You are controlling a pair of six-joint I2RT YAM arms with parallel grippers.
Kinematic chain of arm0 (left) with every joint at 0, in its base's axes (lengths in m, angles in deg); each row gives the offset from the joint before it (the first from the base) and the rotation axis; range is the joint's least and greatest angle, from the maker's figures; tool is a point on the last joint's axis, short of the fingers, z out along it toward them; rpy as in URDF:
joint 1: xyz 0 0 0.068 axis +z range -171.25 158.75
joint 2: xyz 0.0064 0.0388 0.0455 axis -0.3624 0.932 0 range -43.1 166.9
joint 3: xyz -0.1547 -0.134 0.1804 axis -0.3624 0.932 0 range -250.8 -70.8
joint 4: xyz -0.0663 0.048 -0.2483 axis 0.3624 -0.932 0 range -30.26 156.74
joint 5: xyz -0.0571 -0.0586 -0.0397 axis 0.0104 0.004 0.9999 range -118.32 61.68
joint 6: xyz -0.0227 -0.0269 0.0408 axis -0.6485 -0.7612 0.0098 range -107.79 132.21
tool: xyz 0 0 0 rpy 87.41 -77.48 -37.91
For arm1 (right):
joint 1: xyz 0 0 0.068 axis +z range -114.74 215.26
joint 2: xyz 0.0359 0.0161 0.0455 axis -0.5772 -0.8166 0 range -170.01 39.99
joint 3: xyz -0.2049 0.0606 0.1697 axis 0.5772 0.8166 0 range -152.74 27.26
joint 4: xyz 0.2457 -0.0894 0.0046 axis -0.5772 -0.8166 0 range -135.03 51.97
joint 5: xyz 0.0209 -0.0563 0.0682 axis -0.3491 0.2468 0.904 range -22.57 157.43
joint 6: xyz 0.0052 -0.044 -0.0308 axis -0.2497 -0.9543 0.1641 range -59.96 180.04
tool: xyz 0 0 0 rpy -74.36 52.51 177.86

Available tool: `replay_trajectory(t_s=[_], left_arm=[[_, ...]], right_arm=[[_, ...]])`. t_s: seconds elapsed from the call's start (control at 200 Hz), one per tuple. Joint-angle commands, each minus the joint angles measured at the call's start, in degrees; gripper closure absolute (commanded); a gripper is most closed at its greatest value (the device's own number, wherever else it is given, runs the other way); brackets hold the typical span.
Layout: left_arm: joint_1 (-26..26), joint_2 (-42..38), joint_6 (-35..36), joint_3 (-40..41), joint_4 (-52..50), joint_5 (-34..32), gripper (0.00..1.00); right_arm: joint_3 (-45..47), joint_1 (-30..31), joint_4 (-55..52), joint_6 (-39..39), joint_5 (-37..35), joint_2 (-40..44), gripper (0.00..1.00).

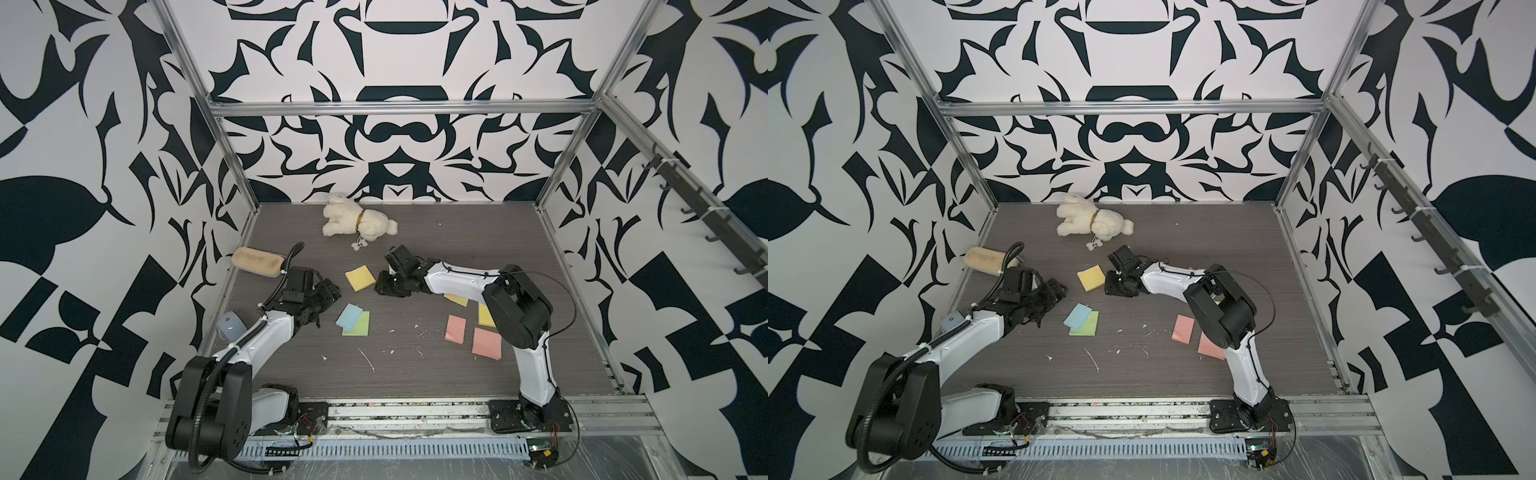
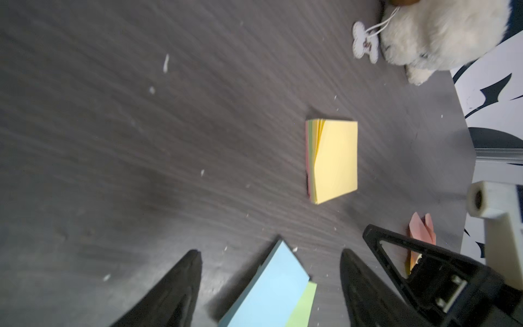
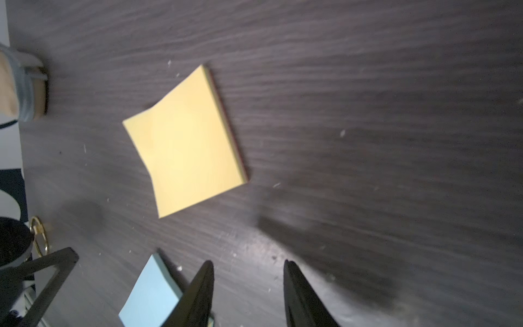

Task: Tear off pages from different memo pads
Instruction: Adjust the memo pad at the center of the board.

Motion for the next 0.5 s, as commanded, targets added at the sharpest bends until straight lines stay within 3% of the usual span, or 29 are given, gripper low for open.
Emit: replay_trajectory(t_s=[0.0,0.24,0.495], left_arm=[[2.03,6.60,2.56,-5.06,5.00,0.86,0.18],[2.24,23.73,7.29,-19.09,7.52,6.20,0.17],[-0.34,34.40,8.72,-27.62,8.40,11.45,0.21]], right_arm=[[-3.30,0.97,2.14,2.25,2.50,-1.36,0.54],[-1.68,1.48,5.86,9.17,1.66,-2.09,0.53],[5.23,2.11,13.30,16.52,1.31,0.16,0.52]])
